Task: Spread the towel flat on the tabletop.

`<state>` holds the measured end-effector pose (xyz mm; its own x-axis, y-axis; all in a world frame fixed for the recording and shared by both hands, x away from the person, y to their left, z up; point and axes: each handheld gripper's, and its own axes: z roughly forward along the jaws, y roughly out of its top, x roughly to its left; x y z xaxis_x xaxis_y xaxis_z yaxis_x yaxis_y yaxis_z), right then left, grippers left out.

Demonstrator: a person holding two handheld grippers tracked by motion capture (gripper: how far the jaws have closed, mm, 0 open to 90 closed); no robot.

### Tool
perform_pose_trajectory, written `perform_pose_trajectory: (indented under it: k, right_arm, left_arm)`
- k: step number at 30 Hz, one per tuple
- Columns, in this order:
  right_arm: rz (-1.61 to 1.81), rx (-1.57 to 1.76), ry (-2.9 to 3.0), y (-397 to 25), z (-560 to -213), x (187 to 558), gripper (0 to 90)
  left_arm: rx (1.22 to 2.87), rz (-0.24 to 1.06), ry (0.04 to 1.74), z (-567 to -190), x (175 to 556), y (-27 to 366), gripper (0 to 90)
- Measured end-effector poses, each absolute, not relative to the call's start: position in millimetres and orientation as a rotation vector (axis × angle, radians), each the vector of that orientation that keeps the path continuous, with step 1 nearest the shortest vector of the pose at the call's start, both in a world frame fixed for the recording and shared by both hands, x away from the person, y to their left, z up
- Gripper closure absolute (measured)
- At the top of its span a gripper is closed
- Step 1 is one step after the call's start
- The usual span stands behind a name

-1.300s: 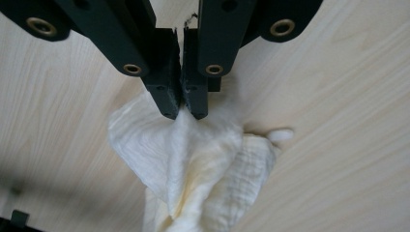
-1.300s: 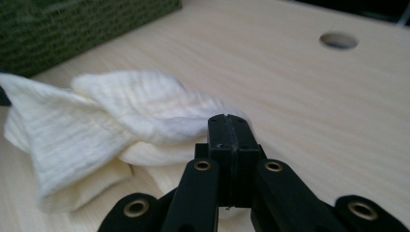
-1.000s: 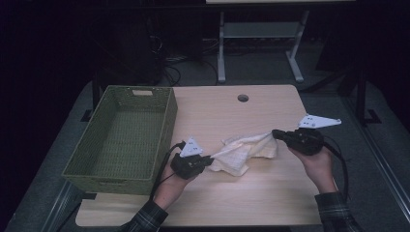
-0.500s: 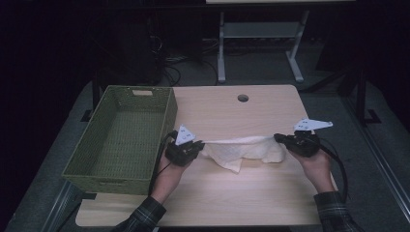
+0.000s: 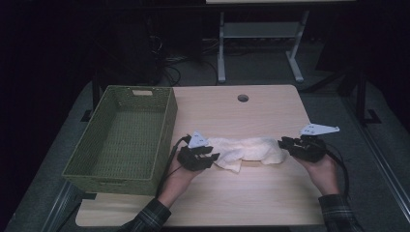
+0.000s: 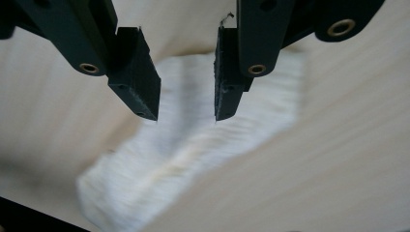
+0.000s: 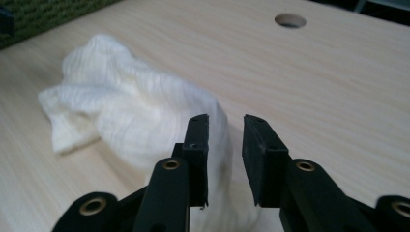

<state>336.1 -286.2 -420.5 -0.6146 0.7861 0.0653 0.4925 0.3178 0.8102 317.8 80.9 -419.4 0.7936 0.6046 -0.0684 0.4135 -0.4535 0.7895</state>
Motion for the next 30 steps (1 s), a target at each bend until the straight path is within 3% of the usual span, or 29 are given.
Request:
perform_pose_trajectory:
  k: [11,17,19,24,30]
  right_arm:
    - [1.178,1.237,2.317,-303,-445,324,59.0]
    - [1.138,1.263,2.351,-296,-454,330,54.3]
    - [1.154,1.270,2.361,-296,-456,333,59.7]
    - [1.155,1.240,2.377,-293,-458,335,82.6]
    - [1.167,1.220,2.357,-298,-451,332,86.5]
  left_arm:
    - [2.240,0.204,0.650,-448,313,31,61.2]
    - [2.300,0.250,0.650,-464,319,18,60.5]
    - [2.302,0.261,0.652,-465,321,16,63.5]
    - [2.309,0.261,0.660,-464,326,18,85.0]
    - [2.263,0.241,0.656,-450,325,26,87.3]
